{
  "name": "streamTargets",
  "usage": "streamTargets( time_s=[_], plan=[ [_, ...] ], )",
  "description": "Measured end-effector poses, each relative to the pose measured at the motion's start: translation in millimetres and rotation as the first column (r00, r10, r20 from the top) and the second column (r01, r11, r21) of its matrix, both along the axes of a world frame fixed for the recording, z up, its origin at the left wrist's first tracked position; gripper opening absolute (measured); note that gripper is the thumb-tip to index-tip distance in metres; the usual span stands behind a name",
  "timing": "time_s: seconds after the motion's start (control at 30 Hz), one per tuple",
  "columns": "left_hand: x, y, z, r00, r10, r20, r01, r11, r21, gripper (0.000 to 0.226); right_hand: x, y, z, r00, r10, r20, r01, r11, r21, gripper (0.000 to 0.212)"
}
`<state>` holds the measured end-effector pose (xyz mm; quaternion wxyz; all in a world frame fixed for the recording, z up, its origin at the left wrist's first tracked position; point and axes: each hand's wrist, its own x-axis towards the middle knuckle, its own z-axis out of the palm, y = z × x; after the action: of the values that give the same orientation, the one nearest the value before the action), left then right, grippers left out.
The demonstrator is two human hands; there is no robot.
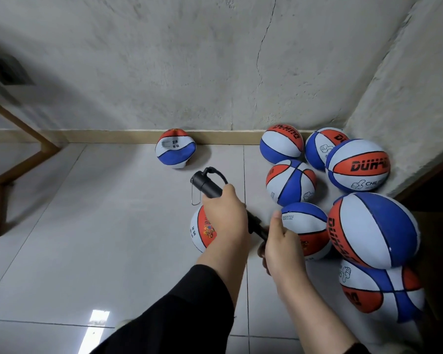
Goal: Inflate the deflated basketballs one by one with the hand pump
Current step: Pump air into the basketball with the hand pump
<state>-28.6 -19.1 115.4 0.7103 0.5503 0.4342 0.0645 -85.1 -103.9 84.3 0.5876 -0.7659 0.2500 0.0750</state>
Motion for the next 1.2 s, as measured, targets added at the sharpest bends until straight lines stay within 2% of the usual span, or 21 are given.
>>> streamTargets(
  time_s=[0.13,0.23,0.3,0.5,0.67,0.87,0.97,1.07,1.2],
  plan=[
    [12,26,-1,0.997,0.069,0.028,-0.07,0.998,0.009,0.01,-8,-12,-7,0.996,-0.046,-0.081,0.049,0.998,0.03,0.068],
    [14,29,-3,0.998,0.044,0.042,-0.046,0.999,0.028,0.007,-10,-16,-11,0.991,-0.073,-0.112,0.079,0.996,0.046,0.063],
    [10,17,0,0.998,0.021,0.057,-0.023,0.999,0.038,0.003,-8,-14,-11,0.991,-0.079,-0.109,0.086,0.995,0.053,0.063],
    [-10,-17,-4,1.0,-0.015,0.027,0.014,0.999,0.03,0.011,-4,-5,0,0.998,-0.056,-0.017,0.056,0.998,0.039,0.065],
    [-2,-8,-6,0.999,-0.027,0.03,0.027,1.0,-0.003,0.011,0,1,3,0.999,-0.021,0.025,0.021,1.0,0.005,0.063],
    [14,23,-11,1.0,0.01,0.022,-0.01,1.0,0.005,0.006,-8,-9,-12,0.993,-0.072,-0.09,0.075,0.997,0.035,0.063],
    [13,21,-13,1.0,0.008,0.015,-0.008,1.0,0.011,0.004,-10,-6,-12,0.995,-0.088,-0.052,0.091,0.994,0.058,0.073],
    [12,14,-13,0.999,-0.042,0.004,0.042,0.999,0.031,0.006,-7,-6,-7,0.996,-0.061,-0.061,0.064,0.997,0.053,0.064],
    [8,-4,-10,0.995,-0.097,0.018,0.097,0.995,0.016,0.012,0,-1,-2,0.999,-0.048,-0.013,0.048,0.999,0.025,0.066]
  ],
)
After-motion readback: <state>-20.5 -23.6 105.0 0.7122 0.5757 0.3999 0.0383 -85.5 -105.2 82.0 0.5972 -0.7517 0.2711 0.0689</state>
